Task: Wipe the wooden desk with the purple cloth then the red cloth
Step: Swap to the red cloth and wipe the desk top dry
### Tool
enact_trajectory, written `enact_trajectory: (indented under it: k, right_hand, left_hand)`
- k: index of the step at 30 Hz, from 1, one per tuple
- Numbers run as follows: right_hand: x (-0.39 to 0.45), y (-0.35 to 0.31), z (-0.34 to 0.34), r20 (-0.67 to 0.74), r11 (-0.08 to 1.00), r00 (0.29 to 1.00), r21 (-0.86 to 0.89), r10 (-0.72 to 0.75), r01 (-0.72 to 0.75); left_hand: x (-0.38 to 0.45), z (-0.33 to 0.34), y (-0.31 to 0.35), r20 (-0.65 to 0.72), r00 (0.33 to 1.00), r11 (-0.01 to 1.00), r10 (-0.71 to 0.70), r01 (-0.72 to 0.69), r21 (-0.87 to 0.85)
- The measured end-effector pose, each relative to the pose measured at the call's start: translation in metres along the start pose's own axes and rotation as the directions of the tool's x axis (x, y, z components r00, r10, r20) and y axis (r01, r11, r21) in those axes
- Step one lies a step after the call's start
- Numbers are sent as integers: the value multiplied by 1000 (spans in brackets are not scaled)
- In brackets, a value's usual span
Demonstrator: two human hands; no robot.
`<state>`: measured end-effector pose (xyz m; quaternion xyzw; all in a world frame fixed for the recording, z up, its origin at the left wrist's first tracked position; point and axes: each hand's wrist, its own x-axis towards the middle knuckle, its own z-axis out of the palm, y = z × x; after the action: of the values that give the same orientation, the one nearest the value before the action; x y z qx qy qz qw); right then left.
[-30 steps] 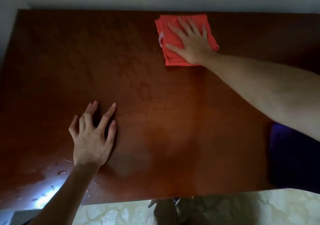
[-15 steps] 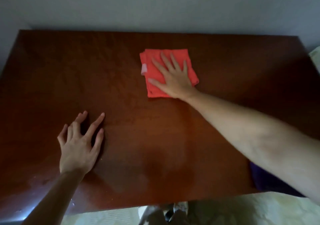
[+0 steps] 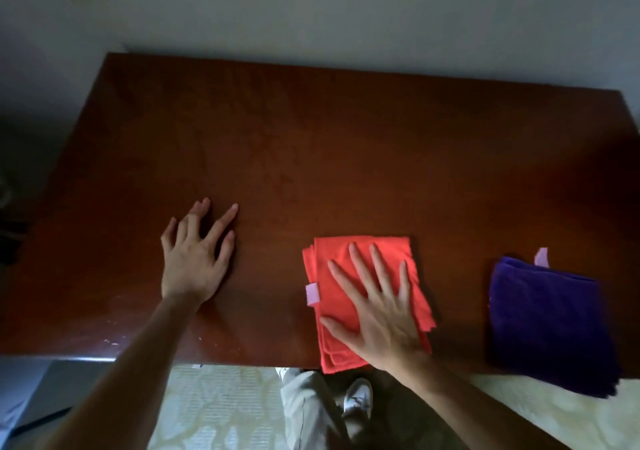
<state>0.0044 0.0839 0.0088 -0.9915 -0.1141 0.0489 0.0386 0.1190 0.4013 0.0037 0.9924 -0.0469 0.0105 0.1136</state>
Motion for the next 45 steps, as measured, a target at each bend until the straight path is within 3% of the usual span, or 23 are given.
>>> enact_trajectory:
  k: [7,14,19,26,36,40,45]
  right_hand:
    - [156,8,-11,-61,996,995,48,-78,81]
    - [369,12,-38,-79,994,996,106,32,-24]
    - [421,12,-43,-74,991,994,117,75,-66]
    - [367,-4,-42,-46,993,996,94,70,-66]
    - [28,-143,3,-25,994,994,25,106,-105]
    - [11,-162,6,-6,983,984,17,180,-180]
    - [50,-150,5,-23,989,989,31,144,-143]
  left_hand:
    - [2,3,-4,-38,999,1000,15,-15,0]
    - [4,6,-7,-38,999,1000,16,-17,-26]
    - [6,8,-10,-13,1000,1000,27,-27,-16]
    - [18,7,-15,-15,998,997,62,-62,-53]
    - [21,5,-18,12,996,988,85,-83,-132]
    - [21,3,-29,10,991,976,137,-133,-173]
    - [26,-7,-38,9,987,969,161,-156,-193]
